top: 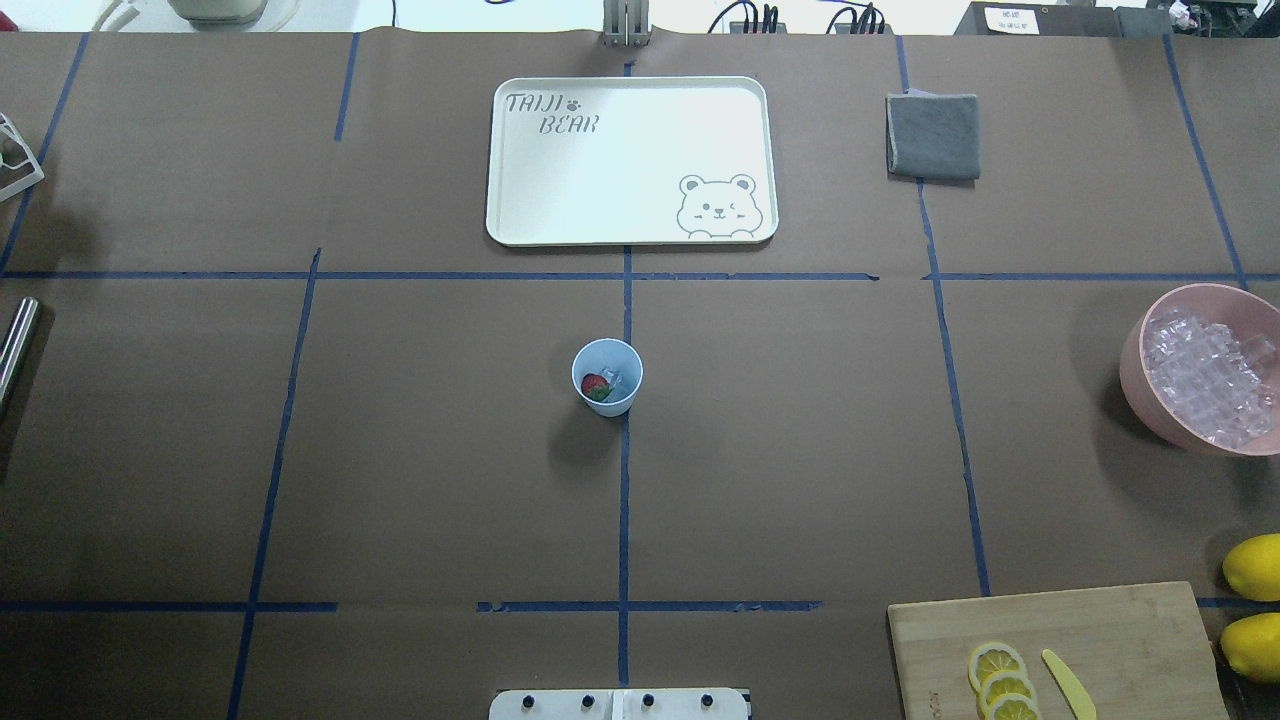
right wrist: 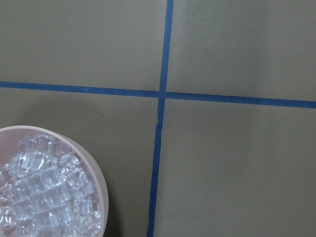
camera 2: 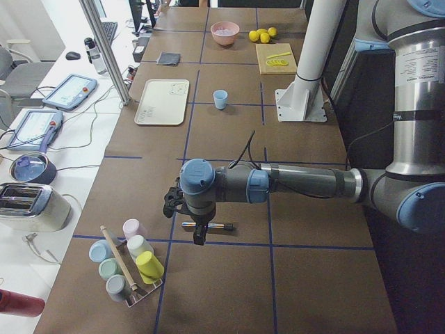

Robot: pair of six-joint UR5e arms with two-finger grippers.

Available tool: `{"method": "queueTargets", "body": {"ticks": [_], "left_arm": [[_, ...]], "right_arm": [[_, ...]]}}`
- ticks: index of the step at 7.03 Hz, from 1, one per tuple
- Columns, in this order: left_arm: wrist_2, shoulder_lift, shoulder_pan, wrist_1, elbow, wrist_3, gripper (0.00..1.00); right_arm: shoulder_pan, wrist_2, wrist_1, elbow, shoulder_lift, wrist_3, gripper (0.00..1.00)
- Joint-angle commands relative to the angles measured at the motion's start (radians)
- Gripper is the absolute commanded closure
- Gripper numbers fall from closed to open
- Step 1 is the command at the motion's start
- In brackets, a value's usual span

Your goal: Mash ice and strawberries in cup

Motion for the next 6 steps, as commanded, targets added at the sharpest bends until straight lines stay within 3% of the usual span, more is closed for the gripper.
{"method": "queueTargets", "body": {"ticks": [1, 6], "left_arm": [[0.015, 0.002, 0.000, -0.001, 0.000, -0.001, 0.00], [0.015, 0.004, -0.002, -0.001, 0.000, 0.001, 0.00]], "right_arm": [[0.000, -0.001, 0.000, 0.006, 0.003, 0.010, 0.00], [-0.008, -0.003, 0.002, 0.008, 0.046, 0.009, 0.00]]}}
